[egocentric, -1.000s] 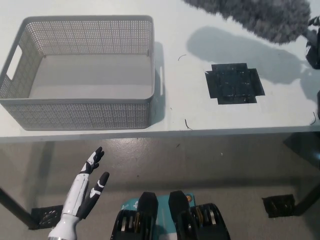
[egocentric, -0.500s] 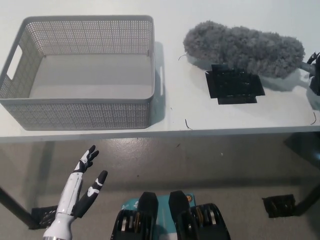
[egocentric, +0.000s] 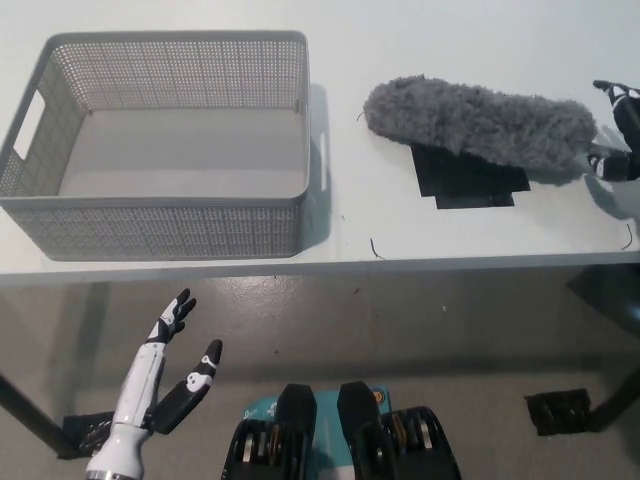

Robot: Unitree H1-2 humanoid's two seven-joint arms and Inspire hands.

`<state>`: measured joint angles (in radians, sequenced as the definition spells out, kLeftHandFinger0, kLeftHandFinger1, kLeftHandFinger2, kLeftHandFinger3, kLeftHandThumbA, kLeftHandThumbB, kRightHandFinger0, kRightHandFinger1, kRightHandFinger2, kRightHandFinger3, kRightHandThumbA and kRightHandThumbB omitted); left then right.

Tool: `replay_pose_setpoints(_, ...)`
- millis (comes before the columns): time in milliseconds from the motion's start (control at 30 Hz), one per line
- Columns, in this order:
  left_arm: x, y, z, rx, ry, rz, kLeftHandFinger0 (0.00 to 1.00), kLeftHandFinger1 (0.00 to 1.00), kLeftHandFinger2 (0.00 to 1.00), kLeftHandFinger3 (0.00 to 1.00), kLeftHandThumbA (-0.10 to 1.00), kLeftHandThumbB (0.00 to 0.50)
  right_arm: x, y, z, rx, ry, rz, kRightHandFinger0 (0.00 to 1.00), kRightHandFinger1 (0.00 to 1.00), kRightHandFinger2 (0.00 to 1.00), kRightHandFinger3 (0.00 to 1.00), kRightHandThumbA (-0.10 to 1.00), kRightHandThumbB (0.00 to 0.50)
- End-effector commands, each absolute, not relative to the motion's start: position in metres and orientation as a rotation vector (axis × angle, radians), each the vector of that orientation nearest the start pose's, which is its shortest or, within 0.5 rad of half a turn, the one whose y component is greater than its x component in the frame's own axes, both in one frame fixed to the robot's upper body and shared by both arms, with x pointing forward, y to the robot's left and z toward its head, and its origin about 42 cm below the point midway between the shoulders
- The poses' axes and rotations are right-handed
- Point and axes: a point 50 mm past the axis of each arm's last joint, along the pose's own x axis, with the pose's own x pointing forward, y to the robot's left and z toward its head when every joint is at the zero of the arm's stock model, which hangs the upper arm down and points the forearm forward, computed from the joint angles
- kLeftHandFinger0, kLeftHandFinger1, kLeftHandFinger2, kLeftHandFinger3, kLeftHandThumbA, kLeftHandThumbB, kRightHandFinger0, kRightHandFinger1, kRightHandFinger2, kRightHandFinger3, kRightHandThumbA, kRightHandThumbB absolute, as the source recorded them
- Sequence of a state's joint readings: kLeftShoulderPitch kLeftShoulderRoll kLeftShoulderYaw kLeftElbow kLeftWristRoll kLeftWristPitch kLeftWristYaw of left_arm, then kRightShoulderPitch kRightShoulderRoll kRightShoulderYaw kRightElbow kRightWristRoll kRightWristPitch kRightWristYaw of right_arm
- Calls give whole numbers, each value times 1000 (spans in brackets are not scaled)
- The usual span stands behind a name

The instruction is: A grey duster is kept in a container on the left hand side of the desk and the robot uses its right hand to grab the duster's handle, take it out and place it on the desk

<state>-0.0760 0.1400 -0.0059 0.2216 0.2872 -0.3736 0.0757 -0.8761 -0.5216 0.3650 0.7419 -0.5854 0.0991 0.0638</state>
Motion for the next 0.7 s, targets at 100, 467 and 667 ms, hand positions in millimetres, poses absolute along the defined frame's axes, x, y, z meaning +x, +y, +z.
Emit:
replay_pose_setpoints(100, 313, 253, 102, 408, -288, -40, 1000, 1000, 956, 1000, 521, 0, 492, -340, 473, -611, -74, 599, 1000, 1000, 1000, 1000, 618, 500)
replay_pose_setpoints(467, 307, 242, 93, 383, -265, -49, 1000, 1000, 970, 1000, 492, 0, 370, -334, 546, 241, -867, 596, 1000, 1000, 1000, 1000, 1000, 465)
replay_pose_setpoints(667, 304, 236, 91, 367, -286, -57, 1000, 1000, 1000, 1000, 671, 0, 259, -300, 539, -63, -1346, 207, 1000, 1000, 1000, 1000, 1000, 395)
